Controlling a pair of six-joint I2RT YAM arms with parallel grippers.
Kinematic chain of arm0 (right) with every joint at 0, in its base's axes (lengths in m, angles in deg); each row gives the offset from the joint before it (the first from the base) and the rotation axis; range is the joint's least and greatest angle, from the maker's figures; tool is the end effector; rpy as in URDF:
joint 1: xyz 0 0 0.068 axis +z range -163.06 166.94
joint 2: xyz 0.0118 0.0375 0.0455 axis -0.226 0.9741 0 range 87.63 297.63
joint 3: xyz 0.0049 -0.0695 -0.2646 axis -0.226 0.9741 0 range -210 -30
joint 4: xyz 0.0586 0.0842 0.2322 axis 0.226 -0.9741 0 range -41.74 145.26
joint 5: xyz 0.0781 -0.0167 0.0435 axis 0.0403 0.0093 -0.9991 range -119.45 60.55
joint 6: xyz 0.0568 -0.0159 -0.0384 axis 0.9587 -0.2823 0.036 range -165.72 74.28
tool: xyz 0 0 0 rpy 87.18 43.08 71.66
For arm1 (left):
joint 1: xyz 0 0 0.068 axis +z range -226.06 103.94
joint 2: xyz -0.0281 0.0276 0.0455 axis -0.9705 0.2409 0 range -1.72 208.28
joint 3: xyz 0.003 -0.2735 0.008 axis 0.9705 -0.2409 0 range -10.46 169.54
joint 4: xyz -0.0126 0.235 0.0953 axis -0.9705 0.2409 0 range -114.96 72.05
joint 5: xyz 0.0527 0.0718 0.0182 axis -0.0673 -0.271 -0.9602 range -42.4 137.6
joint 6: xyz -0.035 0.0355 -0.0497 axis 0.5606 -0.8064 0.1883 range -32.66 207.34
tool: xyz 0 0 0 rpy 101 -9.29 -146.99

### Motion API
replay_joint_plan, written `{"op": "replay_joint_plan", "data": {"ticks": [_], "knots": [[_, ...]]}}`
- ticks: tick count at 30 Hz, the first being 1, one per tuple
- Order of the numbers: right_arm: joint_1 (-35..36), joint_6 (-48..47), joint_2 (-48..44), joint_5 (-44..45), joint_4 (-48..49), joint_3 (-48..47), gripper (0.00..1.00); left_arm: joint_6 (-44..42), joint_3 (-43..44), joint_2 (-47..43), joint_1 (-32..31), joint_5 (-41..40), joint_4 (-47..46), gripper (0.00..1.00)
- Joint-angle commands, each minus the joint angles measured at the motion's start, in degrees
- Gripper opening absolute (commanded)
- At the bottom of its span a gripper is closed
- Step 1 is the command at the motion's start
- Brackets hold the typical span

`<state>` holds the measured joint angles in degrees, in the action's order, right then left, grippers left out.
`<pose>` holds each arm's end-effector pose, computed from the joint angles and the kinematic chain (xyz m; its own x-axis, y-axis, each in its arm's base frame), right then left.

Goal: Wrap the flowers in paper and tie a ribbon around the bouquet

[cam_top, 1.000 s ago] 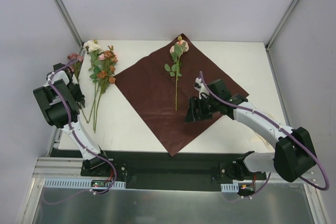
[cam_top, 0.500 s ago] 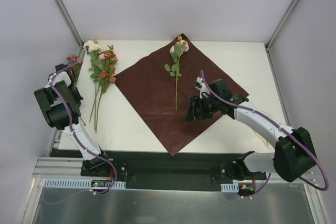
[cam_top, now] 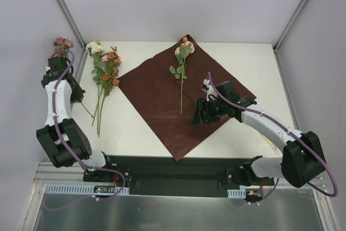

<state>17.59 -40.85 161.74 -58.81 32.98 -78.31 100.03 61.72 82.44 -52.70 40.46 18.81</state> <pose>0.2178 0.1617 0.2267 -0.6994 -0.3285 -0.6347 -0.6692 0.6129 0.4201 0.2828 0.1300 0.2781 -0.6398 -0.5137 -0.5717 -0.6131 0.7897 -0.0235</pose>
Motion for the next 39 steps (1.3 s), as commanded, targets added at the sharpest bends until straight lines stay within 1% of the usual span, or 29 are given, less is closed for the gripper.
{"op": "replay_joint_plan", "data": {"ticks": [1,2,3,4,6,7,8,10,11,13,14,15,18,21,22,23,25,26,27,29,35,39], "knots": [[-0.16,-0.47,-0.01,-0.35,-1.09,-2.92,0.70,6.72,-1.43,-8.12,0.03,11.77,0.46,0.00],[-0.07,-0.73,-0.10,0.35,-1.97,-3.01,0.70,6.91,-1.78,-10.92,-0.50,16.06,-0.86,0.00],[-0.16,-0.99,-0.36,0.80,-2.58,-3.54,0.70,6.91,-1.35,-11.90,-1.63,17.06,-2.01,0.00],[-0.42,-1.52,-0.63,2.11,-3.11,-3.63,0.70,5.95,-0.65,-12.52,-5.91,17.15,-2.80,0.00],[-1.73,-1.61,-1.76,2.64,-4.52,-3.72,0.70,4.20,2.94,-12.18,-11.37,16.72,-2.90,0.00],[-2.35,-1.44,-2.21,3.08,-4.78,-3.63,0.70,4.54,3.92,-12.00,-14.19,16.98,-2.99,0.00],[-3.22,-1.17,-2.82,3.43,-5.83,-3.63,0.70,4.89,4.63,-11.39,-18.39,17.85,-4.03,0.00],[-6.30,-0.91,-4.49,4.49,-6.98,-3.37,0.70,5.76,6.12,-10.25,-23.16,17.52,-4.92,0.00],[-7.35,-0.47,-5.28,5.71,-8.20,-3.28,0.70,6.29,6.82,-8.24,-27.62,17.16,-5.53,0.00],[-10.78,-0.38,-7.91,7.82,-9.26,-2.84,0.71,8.65,7.97,-5.77,-30.90,18.99,-7.11,0.00],[-11.92,-0.55,-8.79,8.18,-10.14,-2.66,0.71,9.45,8.23,-3.06,-33.00,19.52,-8.08,0.00],[-13.93,-0.99,-9.85,8.27,-10.32,-2.57,0.71,10.16,8.85,-1.56,-36.76,19.70,-10.09,0.00],[-16.49,-1.87,-12.75,9.59,-12.25,-2.84,0.72,12.09,12.26,5.73,-43.80,16.47,-11.16,0.00],[-17.12,-1.96,-14.60,10.12,-12.96,-2.93,0.72,17.36,16.56,13.99,-46.11,15.05,-11.25,0.00],[-17.12,-1.96,-14.87,9.94,-12.96,-2.93,0.72,18.33,17.89,16.10,-48.03,14.70,-12.29,0.00],[-17.12,-1.88,-15.22,10.03,-13.14,-2.84,0.72,18.08,19.30,20.21,-49.53,12.95,-12.74,0.00],[-17.21,-1.87,-15.31,10.03,-13.40,-2.92,0.72,17.29,24.65,24.63,-52.43,11.97,-12.83,0.00],[-17.29,-1.96,-15.48,10.20,-13.84,-2.93,0.72,17.20,26.50,28.82,-52.97,10.93,-12.66,0.00],[-17.21,-2.14,-15.57,10.20,-14.10,-3.01,0.72,17.46,29.22,30.43,-53.32,10.57,-12.66,0.00],[-17.21,-2.40,-15.92,10.64,-14.72,-3.19,0.72,19.21,30.64,34.03,-53.67,9.08,-12.66,0.00],[-17.21,-2.93,-16.45,10.91,-14.89,-2.66,0.72,21.24,34.25,40.02,-54.90,7.75,-12.65,0.00],[-17.21,-2.93,-15.22,9.94,-14.46,-2.84,0.73,22.03,32.94,41.00,-55.61,7.84,-12.66,0.00]]}}
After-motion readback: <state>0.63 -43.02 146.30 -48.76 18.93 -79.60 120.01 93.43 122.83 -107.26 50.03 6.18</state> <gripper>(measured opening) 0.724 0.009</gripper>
